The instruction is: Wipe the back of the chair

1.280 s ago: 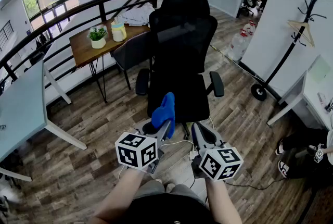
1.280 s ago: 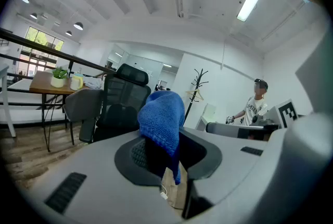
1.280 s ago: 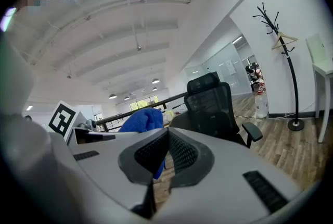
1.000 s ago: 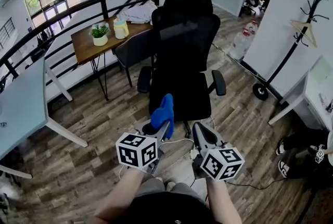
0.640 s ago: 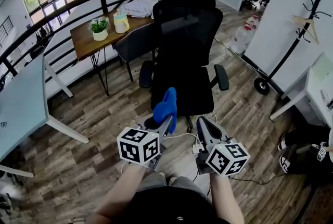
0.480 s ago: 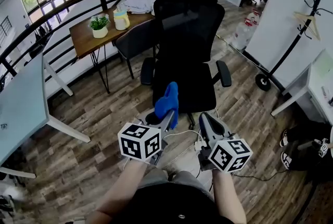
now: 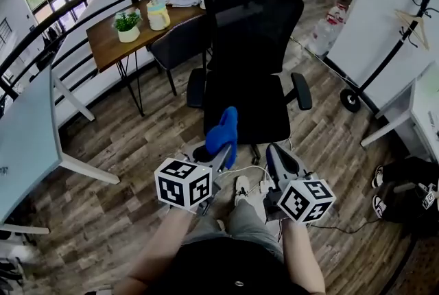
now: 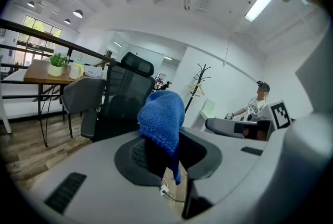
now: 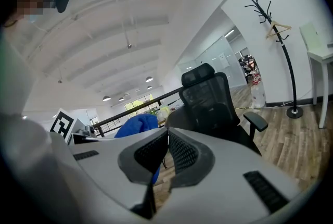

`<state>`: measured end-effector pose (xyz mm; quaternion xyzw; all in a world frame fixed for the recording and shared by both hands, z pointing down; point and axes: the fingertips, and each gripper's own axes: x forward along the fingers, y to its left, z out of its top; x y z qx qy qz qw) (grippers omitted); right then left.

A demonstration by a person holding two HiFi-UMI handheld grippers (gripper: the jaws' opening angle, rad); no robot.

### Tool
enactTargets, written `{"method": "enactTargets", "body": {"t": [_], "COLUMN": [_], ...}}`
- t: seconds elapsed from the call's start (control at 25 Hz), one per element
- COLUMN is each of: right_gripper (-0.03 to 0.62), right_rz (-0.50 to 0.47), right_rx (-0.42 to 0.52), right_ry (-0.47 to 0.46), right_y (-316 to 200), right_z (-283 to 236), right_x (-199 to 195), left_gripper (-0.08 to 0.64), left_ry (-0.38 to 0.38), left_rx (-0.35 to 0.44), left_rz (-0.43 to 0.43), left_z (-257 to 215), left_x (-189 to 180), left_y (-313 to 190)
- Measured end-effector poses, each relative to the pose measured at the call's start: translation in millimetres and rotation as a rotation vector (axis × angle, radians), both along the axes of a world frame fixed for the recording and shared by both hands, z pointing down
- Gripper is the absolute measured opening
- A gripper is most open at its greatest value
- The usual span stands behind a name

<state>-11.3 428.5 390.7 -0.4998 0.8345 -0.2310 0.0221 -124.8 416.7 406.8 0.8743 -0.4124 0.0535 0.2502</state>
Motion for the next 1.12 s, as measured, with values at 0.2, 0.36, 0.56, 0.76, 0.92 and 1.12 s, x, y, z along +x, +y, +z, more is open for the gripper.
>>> {"method": "enactTargets", "body": {"t": [0.2,0.36,0.56,0.76,0.92,1.12], "right_gripper": [0.029,0.029,0.029,0.029,0.029,0.029], "right_rz": [-0.013,-0.019,-0.053,-0.099,-0.114,-0.125], "right_rx": [0.003,0.003,0.000,0.020,0.013,-0.014], "right_ry": [0.004,-0.007,-0.003,-0.010,-0.002,-0.010], "right_y": [-42,-91,-157,-224,-272,-314], "right_z": [5,7,3,-8,-8,-6], "right_x": [8,21,41,61,81,95], "left_gripper": [0.086,0.086,0.086,0.086,0.086,0.086], "left_ry": [0.001,-0.004,-0.008,-0.006,-0.001,-0.011], "left_rx": [-0.016,-0.017,0.001,0.017,0.031,0.016], "left_rz": [-0.009,-0.027,-0.036,-0.060,-0.071,-0.069], "left_z": [8,11,0,-9,-14,-15], "left_x": [4,16,44,69,92,112], "left_y": [-42,-90,-159,-231,-279,-316]}}
